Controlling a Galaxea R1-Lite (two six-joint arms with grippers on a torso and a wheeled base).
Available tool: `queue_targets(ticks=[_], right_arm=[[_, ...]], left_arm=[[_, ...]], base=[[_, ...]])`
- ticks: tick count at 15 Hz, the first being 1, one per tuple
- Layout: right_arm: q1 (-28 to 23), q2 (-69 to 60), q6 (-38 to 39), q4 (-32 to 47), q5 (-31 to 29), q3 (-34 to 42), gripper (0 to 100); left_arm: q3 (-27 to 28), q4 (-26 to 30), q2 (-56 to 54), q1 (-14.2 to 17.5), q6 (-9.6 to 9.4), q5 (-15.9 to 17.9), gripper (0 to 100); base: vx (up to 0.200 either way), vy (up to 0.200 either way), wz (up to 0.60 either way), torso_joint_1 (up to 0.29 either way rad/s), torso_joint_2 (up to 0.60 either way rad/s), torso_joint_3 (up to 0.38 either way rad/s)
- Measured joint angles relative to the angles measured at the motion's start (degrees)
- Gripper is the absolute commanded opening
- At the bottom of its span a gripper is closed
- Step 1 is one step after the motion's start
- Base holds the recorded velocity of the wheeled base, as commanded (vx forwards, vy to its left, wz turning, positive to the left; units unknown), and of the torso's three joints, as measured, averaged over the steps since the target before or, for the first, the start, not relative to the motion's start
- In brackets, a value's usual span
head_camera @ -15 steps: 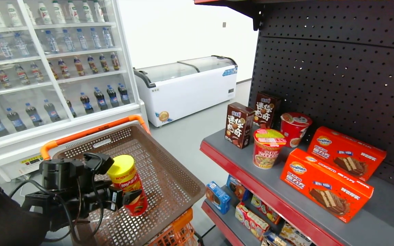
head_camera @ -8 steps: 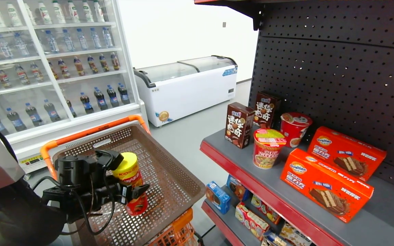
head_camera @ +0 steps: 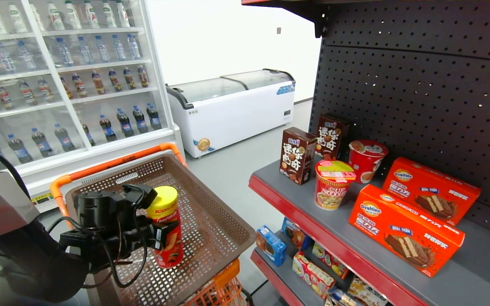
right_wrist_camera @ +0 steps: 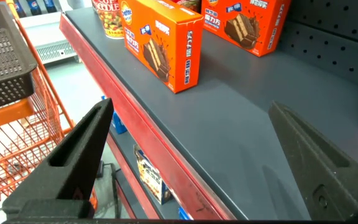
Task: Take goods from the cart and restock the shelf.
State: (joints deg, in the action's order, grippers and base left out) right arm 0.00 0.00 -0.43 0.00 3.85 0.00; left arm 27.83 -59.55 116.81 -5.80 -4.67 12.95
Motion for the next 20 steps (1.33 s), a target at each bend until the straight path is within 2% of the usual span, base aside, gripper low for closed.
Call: queue_targets(ticks=[1, 4, 7, 15, 18, 20], right_arm=[[0.0, 0.0, 0.0, 0.0, 0.0, 0.0, 100], [0.0, 0.0, 0.0, 0.0, 0.0, 0.0, 100], [0.0, 0.0, 0.0, 0.0, 0.0, 0.0, 100], [0.0, 0.0, 0.0, 0.0, 0.0, 0.0, 100], [0.0, 0.0, 0.0, 0.0, 0.0, 0.0, 100], [0.0, 0.0, 0.0, 0.0, 0.0, 0.0, 100]], left_arm=[[0.0, 0.3, -0.2, 0.0, 0.07, -0.4, 0], [0.5, 0.5, -2.8, -0.3, -0.26, -5.3, 0], [0.7, 1.7, -10.0, -1.5, -0.37, -8.0, 0], [-0.3, 24.2, -43.9, -2.1, 0.38, -8.6, 0], [-3.4, 28.6, -55.2, -2.2, 2.33, -8.6, 0], [-6.3, 31.2, -62.2, -2.1, 2.93, -8.7, 0]], base=[[0.0, 0.0, 0.0, 0.0, 0.0, 0.0], [0.0, 0.0, 0.0, 0.0, 0.0, 0.0], [0.0, 0.0, 0.0, 0.0, 0.0, 0.0], [0.0, 0.0, 0.0, 0.0, 0.0, 0.0], [0.0, 0.0, 0.0, 0.0, 0.0, 0.0], [0.0, 0.0, 0.0, 0.0, 0.0, 0.0]])
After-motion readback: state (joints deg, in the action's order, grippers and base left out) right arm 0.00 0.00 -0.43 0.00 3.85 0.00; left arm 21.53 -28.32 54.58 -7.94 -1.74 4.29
